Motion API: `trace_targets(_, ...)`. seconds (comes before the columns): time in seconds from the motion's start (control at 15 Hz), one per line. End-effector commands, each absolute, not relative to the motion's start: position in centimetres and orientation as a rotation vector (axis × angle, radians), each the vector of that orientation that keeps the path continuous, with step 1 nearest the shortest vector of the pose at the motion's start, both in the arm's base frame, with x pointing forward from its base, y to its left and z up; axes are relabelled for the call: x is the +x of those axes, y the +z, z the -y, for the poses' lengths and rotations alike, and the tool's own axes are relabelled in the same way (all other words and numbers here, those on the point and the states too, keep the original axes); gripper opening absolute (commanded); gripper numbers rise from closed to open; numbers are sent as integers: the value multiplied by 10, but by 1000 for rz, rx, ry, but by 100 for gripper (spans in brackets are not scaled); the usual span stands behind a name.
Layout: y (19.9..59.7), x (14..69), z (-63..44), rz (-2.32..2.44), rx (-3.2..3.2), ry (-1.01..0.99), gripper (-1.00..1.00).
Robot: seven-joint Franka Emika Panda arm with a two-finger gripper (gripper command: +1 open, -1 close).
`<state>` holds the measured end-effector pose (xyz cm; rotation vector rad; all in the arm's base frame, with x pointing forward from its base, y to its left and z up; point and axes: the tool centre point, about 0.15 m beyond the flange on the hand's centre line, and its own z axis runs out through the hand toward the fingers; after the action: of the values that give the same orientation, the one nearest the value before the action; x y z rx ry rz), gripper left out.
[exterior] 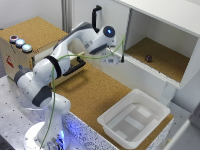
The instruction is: Grasp the yellow block
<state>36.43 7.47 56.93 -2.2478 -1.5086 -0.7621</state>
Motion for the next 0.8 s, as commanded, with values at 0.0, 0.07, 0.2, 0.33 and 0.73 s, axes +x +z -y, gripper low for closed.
trace_targets(0.0, 599, 362, -169, 2137, -1950, -377, 100)
trace_targets(0.07, 595, 356, -182, 2240, -1885, -345, 100)
trace_targets(0.2, 577, 343, -204, 2384, -1769, -307, 100)
trace_targets(0.33, 559, 333, -214, 2406, -1815, -278, 100)
trace_targets(0.73, 511, 339, -214, 2248, -2181, -359, 100)
